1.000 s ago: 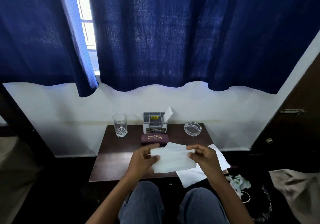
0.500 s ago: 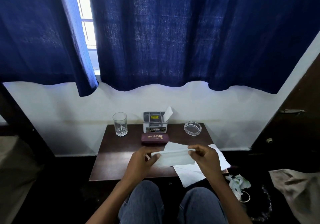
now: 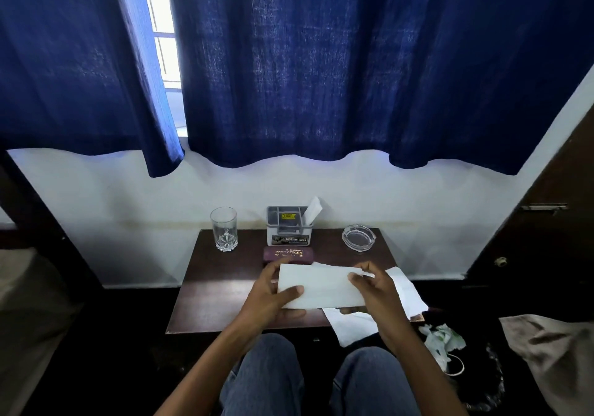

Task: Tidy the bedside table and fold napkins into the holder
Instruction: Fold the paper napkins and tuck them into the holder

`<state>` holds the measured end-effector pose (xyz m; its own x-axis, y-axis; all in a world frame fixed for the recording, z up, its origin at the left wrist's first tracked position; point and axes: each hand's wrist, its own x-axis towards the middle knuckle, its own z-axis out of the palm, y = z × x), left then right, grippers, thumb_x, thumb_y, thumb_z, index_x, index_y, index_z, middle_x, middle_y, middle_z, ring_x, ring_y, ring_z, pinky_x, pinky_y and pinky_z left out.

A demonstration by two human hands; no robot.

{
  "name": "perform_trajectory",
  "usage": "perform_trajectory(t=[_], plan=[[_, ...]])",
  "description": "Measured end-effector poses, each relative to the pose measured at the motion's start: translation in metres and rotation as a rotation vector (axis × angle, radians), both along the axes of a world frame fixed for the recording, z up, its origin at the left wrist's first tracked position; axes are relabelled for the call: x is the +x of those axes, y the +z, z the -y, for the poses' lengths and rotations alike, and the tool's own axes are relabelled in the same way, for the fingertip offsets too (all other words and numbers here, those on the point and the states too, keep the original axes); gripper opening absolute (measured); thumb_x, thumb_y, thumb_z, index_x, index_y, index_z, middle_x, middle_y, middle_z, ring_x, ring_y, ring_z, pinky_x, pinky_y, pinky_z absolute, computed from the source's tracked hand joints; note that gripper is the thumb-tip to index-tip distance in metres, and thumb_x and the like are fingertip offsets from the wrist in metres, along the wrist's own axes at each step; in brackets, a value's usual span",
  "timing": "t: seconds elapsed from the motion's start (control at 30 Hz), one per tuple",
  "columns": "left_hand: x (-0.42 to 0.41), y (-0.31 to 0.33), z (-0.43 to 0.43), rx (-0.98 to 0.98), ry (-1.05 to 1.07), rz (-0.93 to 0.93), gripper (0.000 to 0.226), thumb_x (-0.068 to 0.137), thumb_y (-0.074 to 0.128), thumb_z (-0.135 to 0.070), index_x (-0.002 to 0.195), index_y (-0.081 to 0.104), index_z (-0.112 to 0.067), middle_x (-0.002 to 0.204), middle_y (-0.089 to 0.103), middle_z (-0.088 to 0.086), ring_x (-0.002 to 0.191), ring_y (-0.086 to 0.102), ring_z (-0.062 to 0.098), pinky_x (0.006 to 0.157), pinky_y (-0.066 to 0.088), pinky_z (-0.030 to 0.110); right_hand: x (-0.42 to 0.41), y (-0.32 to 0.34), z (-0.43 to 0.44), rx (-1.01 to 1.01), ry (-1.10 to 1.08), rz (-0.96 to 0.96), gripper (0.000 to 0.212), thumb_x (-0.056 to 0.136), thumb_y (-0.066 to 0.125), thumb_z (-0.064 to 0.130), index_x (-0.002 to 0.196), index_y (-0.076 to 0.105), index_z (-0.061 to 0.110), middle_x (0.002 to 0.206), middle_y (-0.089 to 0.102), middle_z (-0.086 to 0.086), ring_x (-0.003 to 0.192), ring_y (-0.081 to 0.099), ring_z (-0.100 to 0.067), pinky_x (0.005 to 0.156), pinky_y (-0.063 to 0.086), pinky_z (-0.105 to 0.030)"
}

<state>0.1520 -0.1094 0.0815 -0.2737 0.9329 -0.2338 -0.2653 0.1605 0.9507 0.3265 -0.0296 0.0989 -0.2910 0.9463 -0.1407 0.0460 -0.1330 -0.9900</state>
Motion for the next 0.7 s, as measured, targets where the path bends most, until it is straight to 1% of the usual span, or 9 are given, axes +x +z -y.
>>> perform_trajectory(t=[0.1, 0.17, 0.23, 0.3, 0.4, 0.47, 0.5, 0.6, 0.7], plan=[[-0.002, 0.001, 0.0, 0.04, 0.009, 0.004, 0.056, 0.083, 0.06, 0.006, 0.123, 0.045, -0.03, 0.105, 0.063, 0.007, 0.082, 0.065, 0.018, 0.053, 0.055, 0.023, 0.002, 0.0, 0.0, -0.087, 0.027, -0.106, 0.017, 0.086, 0.057, -0.002, 0.1, 0.054, 0.006, 0.094, 0.058, -0.014, 0.079, 0.06, -0.037, 0.047, 0.056, -0.032], [-0.005, 0.001, -0.001, 0.057, 0.014, 0.009, 0.055, 0.084, 0.058, 0.008, 0.12, 0.046, -0.033, 0.11, 0.061, 0.008, 0.083, 0.064, 0.018, 0.052, 0.055, 0.023, 0.004, 0.001, -0.001, -0.145, 0.081, -0.156, 0.03, 0.083, 0.059, -0.006, 0.11, 0.054, 0.007, 0.09, 0.061, -0.01, 0.079, 0.064, -0.033, 0.055, 0.059, -0.035], [-0.008, 0.0, -0.002, 0.041, 0.012, 0.045, 0.054, 0.084, 0.056, 0.01, 0.112, 0.049, -0.036, 0.106, 0.063, 0.008, 0.082, 0.065, 0.019, 0.053, 0.056, 0.024, 0.004, -0.001, -0.004, -0.157, 0.108, -0.137, 0.038, 0.081, 0.059, -0.01, 0.113, 0.055, 0.009, 0.089, 0.064, -0.014, 0.08, 0.065, -0.029, 0.063, 0.06, -0.038], [-0.012, -0.001, -0.004, 0.037, 0.011, 0.088, 0.055, 0.084, 0.053, 0.014, 0.113, 0.051, -0.033, 0.101, 0.064, 0.01, 0.083, 0.065, 0.021, 0.054, 0.056, 0.025, 0.003, -0.003, -0.008, -0.16, 0.093, -0.107, 0.04, 0.079, 0.06, -0.012, 0.112, 0.056, 0.009, 0.089, 0.066, -0.017, 0.081, 0.066, -0.029, 0.067, 0.06, -0.04], [-0.02, -0.005, -0.013, 0.02, 0.049, 0.083, 0.054, 0.083, 0.048, 0.018, 0.117, 0.05, -0.024, 0.107, 0.06, 0.014, 0.088, 0.062, 0.025, 0.054, 0.056, 0.025, -0.003, -0.007, -0.018, -0.191, 0.085, -0.1, 0.037, 0.077, 0.061, -0.013, 0.109, 0.058, 0.008, 0.087, 0.067, -0.016, 0.081, 0.065, -0.031, 0.067, 0.06, -0.039], [-0.026, -0.007, -0.021, 0.02, 0.076, 0.042, 0.052, 0.081, 0.043, 0.02, 0.111, 0.051, -0.022, 0.111, 0.058, 0.011, 0.093, 0.059, 0.025, 0.054, 0.056, 0.025, -0.01, -0.008, -0.027, -0.207, 0.089, -0.091, 0.035, 0.077, 0.06, -0.013, 0.105, 0.058, 0.007, 0.089, 0.066, -0.016, 0.081, 0.066, -0.03, 0.066, 0.06, -0.037], [-0.029, -0.008, -0.026, 0.022, 0.1, 0.024, 0.051, 0.081, 0.041, 0.021, 0.105, 0.051, -0.022, 0.109, 0.057, 0.009, 0.093, 0.058, 0.024, 0.054, 0.056, 0.025, -0.013, -0.009, -0.031, -0.208, 0.085, -0.092, 0.032, 0.077, 0.059, -0.014, 0.102, 0.058, 0.007, 0.091, 0.066, -0.015, 0.08, 0.066, -0.03, 0.065, 0.06, -0.036], [-0.04, -0.011, -0.038, 0.022, 0.169, 0.071, 0.043, 0.081, 0.037, 0.025, 0.087, 0.045, -0.016, 0.088, 0.058, 0.008, 0.078, 0.06, 0.02, 0.055, 0.057, 0.023, -0.026, -0.016, -0.047, -0.206, 0.038, -0.101, 0.023, 0.077, 0.059, -0.013, 0.088, 0.053, 0.006, 0.093, 0.063, -0.016, 0.082, 0.065, -0.03, 0.06, 0.059, -0.034], [-0.053, -0.017, -0.047, -0.009, 0.148, 0.104, 0.037, 0.083, 0.039, 0.025, 0.079, 0.055, -0.008, 0.079, 0.06, 0.01, 0.058, 0.066, 0.009, 0.055, 0.057, 0.018, -0.041, -0.022, -0.06, -0.211, 0.012, -0.085, 0.026, 0.078, 0.058, -0.014, 0.075, 0.045, 0.008, 0.086, 0.055, -0.015, 0.08, 0.06, -0.029, 0.054, 0.058, -0.031]])
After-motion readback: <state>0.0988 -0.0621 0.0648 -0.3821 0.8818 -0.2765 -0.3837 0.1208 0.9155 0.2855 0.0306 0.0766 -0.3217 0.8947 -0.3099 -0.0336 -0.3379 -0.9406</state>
